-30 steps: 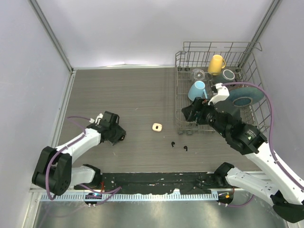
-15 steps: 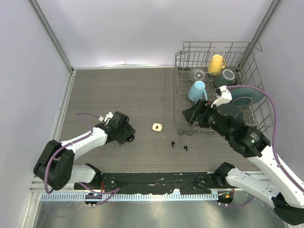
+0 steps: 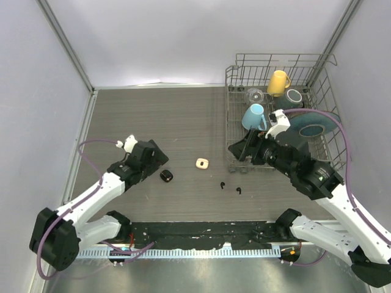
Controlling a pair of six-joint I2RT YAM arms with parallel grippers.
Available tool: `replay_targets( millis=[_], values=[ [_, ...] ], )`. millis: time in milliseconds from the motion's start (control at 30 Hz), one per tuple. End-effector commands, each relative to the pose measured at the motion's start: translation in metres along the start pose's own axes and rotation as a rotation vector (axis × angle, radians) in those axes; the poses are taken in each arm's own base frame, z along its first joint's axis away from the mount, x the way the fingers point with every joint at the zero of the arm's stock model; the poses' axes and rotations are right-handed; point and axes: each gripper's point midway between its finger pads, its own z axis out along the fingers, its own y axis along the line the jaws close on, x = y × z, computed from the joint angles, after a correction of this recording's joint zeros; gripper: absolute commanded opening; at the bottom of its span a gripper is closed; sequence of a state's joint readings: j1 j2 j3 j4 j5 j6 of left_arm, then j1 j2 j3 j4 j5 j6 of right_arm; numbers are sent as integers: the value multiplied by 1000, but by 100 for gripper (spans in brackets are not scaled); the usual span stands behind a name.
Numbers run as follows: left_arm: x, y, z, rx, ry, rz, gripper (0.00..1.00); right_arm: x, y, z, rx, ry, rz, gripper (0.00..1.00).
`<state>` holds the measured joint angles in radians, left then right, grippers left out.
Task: Insert the wireless bluetooth earbuds into the charging case
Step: Adjust the charging case at the center of the board.
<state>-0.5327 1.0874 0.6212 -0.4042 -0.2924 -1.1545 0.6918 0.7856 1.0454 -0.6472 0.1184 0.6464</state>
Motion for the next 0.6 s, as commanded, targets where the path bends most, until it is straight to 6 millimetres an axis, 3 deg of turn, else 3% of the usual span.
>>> replay_targets(
  millis=[0, 67, 133, 167, 367, 567],
  values=[
    [-56, 1, -20, 17, -160, 85, 100, -1, 20, 5, -100, 12, -55, 83],
    [-80, 17, -24, -13, -198, 77, 100, 1, 22, 8, -107, 16, -78, 83],
    [-89, 23, -28, 19, -185, 62, 100, 8, 20, 17, -82, 42, -116, 84],
    [-104, 37, -28, -4, -205, 28, 100, 12, 27, 19, -92, 51, -139, 84],
    [-101, 53, -23, 9, -110, -5, 100, 48, 54, 46, -35, 106, -326, 83],
    [-91, 54, -24, 24, -78, -4, 100, 109, 68, 94, -41, 222, -375, 82]
  ],
)
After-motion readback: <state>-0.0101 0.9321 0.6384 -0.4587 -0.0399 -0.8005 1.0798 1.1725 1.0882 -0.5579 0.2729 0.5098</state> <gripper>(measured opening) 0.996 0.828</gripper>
